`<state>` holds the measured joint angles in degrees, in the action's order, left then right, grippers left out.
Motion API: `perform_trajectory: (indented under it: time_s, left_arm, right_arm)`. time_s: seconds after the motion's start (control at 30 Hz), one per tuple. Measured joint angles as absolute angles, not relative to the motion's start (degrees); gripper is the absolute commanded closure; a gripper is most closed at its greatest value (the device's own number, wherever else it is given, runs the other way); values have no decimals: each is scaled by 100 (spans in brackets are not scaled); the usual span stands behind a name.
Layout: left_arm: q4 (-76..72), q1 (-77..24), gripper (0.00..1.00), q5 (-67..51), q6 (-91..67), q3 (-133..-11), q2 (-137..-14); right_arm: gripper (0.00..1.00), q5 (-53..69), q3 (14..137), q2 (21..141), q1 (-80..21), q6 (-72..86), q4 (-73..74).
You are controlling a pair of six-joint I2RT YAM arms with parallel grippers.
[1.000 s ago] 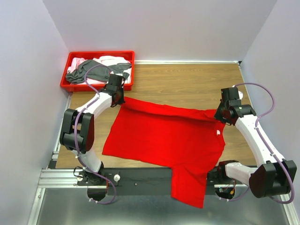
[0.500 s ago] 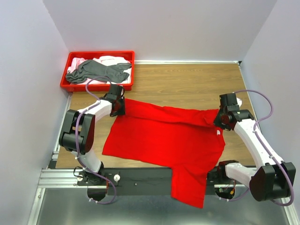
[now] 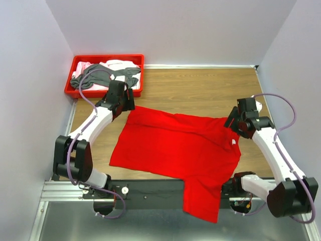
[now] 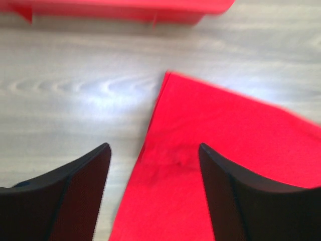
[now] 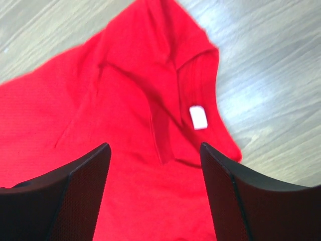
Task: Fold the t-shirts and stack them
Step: Fold the tshirt
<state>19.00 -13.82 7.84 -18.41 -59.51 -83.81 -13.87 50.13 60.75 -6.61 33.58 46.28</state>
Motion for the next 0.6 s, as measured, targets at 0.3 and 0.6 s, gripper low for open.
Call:
perform_trajectory:
  time_s: [0.3,0.6]
  left_arm:
    - [1553,-1623,34,362,-1837,-6493,-9754]
    - [1297,-1647,41,176,-1999,-6326,-10385]
  right_arm:
    - [53,-923,4947,7275,436,3586,3190]
    - [77,193,4053,8138,1728,4261,1354]
